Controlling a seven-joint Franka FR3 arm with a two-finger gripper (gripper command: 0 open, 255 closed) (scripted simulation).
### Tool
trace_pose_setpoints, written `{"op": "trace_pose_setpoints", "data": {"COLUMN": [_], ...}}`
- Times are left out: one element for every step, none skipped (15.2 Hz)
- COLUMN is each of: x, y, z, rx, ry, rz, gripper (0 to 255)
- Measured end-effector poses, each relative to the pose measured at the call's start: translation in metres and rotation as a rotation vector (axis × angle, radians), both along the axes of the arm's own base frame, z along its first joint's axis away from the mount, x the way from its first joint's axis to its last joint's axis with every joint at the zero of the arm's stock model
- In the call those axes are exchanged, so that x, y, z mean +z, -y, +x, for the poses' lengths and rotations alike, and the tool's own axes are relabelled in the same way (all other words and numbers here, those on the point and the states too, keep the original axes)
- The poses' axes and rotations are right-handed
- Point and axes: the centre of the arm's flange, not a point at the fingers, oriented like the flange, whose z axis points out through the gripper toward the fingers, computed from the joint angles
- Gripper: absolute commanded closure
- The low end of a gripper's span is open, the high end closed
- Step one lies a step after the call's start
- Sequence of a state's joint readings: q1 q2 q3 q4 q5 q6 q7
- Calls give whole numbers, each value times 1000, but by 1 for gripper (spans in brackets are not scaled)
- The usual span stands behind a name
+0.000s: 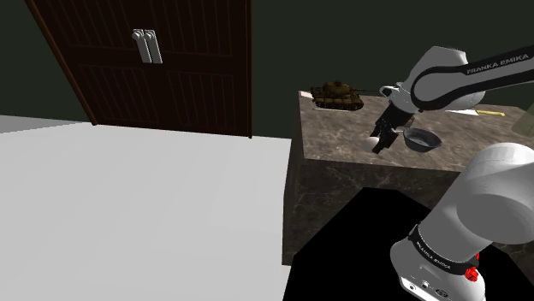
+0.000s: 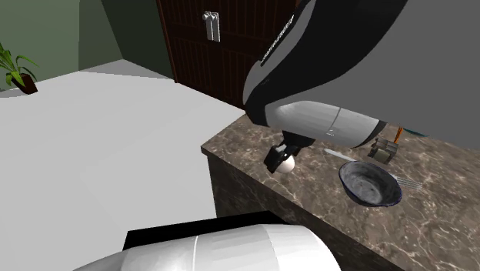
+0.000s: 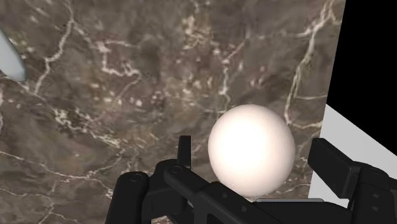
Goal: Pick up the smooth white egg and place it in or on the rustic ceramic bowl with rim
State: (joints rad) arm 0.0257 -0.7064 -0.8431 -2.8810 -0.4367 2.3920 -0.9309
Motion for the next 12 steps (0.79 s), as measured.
{"op": "trace_pose_setpoints", "data": {"x": [-3, -4, -4, -4, -4, -4, -4, -4, -4, -4, -4, -4], "y": [0, 0, 0, 0, 0, 0, 0, 0, 0, 0, 0, 0], "z": [0, 1, 1, 1, 1, 1, 1, 1, 1, 1, 1, 1], "rx": [0, 0, 0, 0, 0, 0, 0, 0, 0, 0, 0, 0], "ry": [0, 0, 0, 0, 1, 1, 1, 1, 1, 1, 1, 1], "rz": [0, 0, 0, 0, 0, 0, 0, 0, -1, 0, 0, 0], "gripper": [0, 0, 0, 0, 0, 0, 0, 255, 255, 255, 255, 255]}}
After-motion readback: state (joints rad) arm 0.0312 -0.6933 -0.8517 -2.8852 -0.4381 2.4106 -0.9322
